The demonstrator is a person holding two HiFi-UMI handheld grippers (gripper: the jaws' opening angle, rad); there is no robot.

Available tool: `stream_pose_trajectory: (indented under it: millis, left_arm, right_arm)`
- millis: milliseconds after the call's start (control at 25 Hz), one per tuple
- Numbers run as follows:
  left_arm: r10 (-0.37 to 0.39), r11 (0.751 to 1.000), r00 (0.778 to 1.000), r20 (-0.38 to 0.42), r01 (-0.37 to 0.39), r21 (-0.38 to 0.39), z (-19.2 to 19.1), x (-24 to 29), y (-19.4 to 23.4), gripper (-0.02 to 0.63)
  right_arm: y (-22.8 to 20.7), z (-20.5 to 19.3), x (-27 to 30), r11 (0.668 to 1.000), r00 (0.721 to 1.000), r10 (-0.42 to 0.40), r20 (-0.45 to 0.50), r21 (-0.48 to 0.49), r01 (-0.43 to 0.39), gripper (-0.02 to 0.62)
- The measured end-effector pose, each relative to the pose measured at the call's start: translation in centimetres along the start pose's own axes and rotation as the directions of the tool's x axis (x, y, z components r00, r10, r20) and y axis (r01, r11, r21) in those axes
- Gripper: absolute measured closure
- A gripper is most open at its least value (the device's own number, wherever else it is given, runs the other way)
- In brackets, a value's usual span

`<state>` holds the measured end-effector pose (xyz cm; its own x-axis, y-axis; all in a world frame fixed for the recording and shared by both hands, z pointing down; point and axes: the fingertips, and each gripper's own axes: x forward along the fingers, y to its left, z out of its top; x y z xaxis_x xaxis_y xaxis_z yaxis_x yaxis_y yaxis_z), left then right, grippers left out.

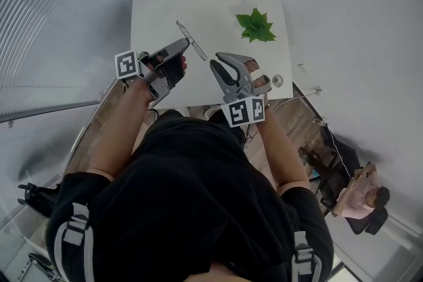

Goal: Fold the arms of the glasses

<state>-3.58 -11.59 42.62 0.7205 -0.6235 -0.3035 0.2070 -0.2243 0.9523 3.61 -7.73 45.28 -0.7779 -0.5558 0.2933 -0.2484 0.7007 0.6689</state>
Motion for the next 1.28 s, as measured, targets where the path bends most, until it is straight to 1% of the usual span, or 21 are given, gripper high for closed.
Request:
stream_pose_trajectory:
  millis: [120, 280, 440, 480, 560, 640, 720, 800, 920, 1000, 1080, 1280]
  left_arm:
    - [0.004, 1.000, 1.000, 0.000, -0.004, 0.007, 0.1, 0.1, 0.1, 0.595]
    - [0.005, 1.000, 1.000, 0.002, -0.005, 0.008, 0.1, 0.1, 0.2, 0.595]
    - [0.003, 1.000, 1.000, 0.000, -0.003, 0.015, -0.2, 0.1, 0.0, 0.595]
    - [0.003, 1.000, 1.000, -0.002, -0.003, 0.016, -0.2, 0.2, -0.1, 0.595]
    - [0.003, 1.000, 1.000, -0.005, -0.003, 0.016, -0.3, 0.3, -0.2, 0.595]
    - [0.003, 1.000, 1.000, -0.005, -0.002, 0.014, -0.6, 0.3, -0.2, 0.595]
    - [0.001, 1.000, 1.000, -0.005, -0.001, 0.015, -0.7, 0.3, -0.2, 0.595]
    - [-0.004, 1.000, 1.000, -0.002, 0.004, 0.016, -0.7, 0.4, -0.3, 0.595]
    - [-0.003, 1.000, 1.000, 0.003, 0.003, 0.018, -0.7, 0.3, -0.3, 0.595]
    - [0.002, 1.000, 1.000, 0.007, -0.002, 0.016, -0.7, 0.3, -0.1, 0.595]
    - [0.005, 1.000, 1.000, 0.013, -0.005, 0.013, -0.8, 0.2, 0.0, 0.595]
    - [0.007, 1.000, 1.000, 0.013, -0.007, 0.012, -0.8, 0.1, 0.3, 0.595]
  right_arm:
    - [-1.3, -0.3, -0.5, 0.995, 1.000, -0.027, 0.009, 0.092, 0.026, 0.479]
    - [-2.7, 0.2, -0.4, 0.983, 0.998, -0.057, 0.037, 0.175, 0.050, 0.480]
    - [-4.4, 1.4, -0.8, 0.958, 0.992, -0.101, 0.080, 0.276, 0.076, 0.496]
    - [-5.0, 1.8, -0.9, 0.950, 0.989, -0.113, 0.096, 0.303, 0.079, 0.511]
    - [-6.0, 2.6, -1.2, 0.927, 0.981, -0.137, 0.138, 0.366, 0.078, 0.522]
    - [-6.8, 3.0, -1.5, 0.887, 0.971, -0.166, 0.171, 0.456, 0.072, 0.534]
    - [-7.4, 2.8, -1.7, 0.848, 0.966, -0.184, 0.180, 0.527, 0.063, 0.535]
    - [-7.8, 2.0, -1.8, 0.827, 0.968, -0.184, 0.173, 0.560, 0.057, 0.545]
    - [-8.3, 1.1, -1.9, 0.806, 0.969, -0.184, 0.164, 0.590, 0.053, 0.559]
    - [-8.3, 0.7, -1.8, 0.790, 0.969, -0.184, 0.162, 0.611, 0.048, 0.581]
    - [-8.1, 0.2, -1.8, 0.773, 0.970, -0.186, 0.160, 0.632, 0.044, 0.583]
    - [-7.3, -0.3, -1.4, 0.760, 0.973, -0.184, 0.138, 0.647, 0.052, 0.584]
